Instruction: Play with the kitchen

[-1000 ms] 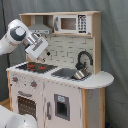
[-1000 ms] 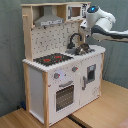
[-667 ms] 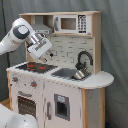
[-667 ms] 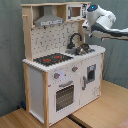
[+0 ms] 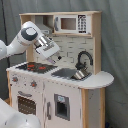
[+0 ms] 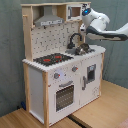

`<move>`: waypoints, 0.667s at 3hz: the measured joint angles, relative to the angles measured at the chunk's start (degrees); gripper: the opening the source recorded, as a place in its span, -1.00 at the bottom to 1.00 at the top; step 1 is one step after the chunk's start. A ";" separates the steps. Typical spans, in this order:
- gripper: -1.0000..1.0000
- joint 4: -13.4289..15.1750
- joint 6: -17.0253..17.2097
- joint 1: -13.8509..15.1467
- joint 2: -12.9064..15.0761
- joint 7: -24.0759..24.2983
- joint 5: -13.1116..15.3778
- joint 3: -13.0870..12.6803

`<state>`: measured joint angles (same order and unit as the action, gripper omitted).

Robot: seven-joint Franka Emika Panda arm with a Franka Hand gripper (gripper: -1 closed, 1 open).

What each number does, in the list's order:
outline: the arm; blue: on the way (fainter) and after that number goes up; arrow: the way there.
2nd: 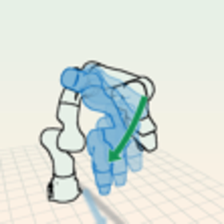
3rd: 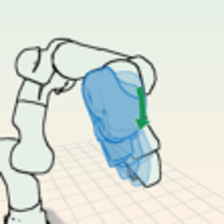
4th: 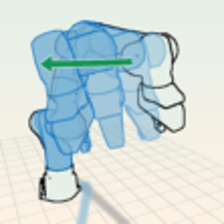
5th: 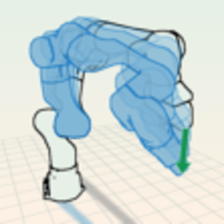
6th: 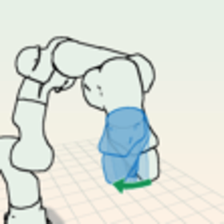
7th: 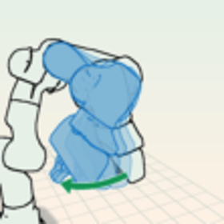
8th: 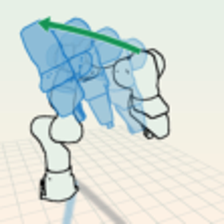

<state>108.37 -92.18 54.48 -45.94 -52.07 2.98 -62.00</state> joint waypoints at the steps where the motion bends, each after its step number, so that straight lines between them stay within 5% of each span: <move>1: 1.00 -1.08 -1.33 4.24 0.67 -1.15 0.74 -3.50; 2: 1.00 -2.64 -2.08 9.20 0.70 -2.88 1.19 -7.16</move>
<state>105.73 -94.26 63.68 -45.24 -54.95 4.17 -69.16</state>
